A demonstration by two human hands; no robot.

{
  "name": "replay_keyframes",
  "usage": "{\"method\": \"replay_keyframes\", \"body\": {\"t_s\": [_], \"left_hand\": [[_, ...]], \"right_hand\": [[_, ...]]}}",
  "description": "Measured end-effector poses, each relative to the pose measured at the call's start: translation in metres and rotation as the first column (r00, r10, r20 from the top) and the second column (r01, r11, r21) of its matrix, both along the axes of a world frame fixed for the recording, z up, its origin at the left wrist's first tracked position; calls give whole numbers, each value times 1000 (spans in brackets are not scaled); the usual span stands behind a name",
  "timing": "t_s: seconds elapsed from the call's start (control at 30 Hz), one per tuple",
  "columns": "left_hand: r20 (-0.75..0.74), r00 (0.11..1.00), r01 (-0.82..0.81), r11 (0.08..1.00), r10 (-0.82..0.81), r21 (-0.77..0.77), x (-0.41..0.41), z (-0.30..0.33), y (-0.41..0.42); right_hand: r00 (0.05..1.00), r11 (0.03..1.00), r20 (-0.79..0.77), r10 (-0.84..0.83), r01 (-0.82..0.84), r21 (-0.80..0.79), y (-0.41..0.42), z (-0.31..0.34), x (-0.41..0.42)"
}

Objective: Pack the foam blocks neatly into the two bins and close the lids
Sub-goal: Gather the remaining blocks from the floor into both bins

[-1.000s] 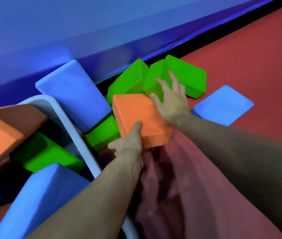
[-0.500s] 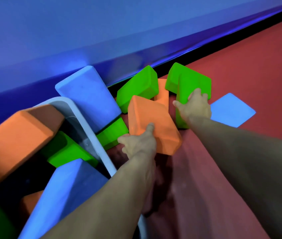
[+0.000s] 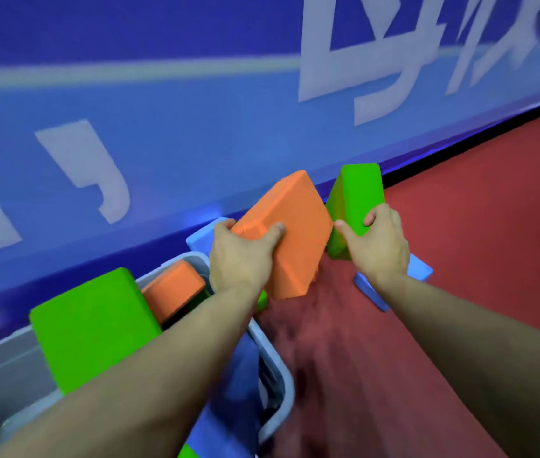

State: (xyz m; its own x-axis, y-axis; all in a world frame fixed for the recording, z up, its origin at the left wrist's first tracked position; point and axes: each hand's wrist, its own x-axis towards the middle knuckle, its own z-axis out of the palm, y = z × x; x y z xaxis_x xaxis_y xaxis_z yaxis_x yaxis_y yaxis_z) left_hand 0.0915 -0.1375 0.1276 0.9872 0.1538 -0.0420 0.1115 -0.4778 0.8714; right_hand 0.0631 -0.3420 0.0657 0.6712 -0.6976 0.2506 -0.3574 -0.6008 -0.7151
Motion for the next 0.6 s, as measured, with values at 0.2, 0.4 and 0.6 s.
{"method": "replay_keyframes", "body": {"t_s": [0.2, 0.4, 0.6], "left_hand": [[181, 982, -67, 997, 61, 28, -52, 107, 112], [306, 934, -198, 980, 185, 13, -101, 173, 255], [333, 889, -352, 934, 313, 61, -142, 186, 410]], "right_hand": [[980, 983, 103, 171, -163, -81, 94, 98, -47], [917, 918, 128, 377, -351, -184, 228, 163, -77], [826, 823, 101, 554, -526, -216, 367, 177, -87]]}}
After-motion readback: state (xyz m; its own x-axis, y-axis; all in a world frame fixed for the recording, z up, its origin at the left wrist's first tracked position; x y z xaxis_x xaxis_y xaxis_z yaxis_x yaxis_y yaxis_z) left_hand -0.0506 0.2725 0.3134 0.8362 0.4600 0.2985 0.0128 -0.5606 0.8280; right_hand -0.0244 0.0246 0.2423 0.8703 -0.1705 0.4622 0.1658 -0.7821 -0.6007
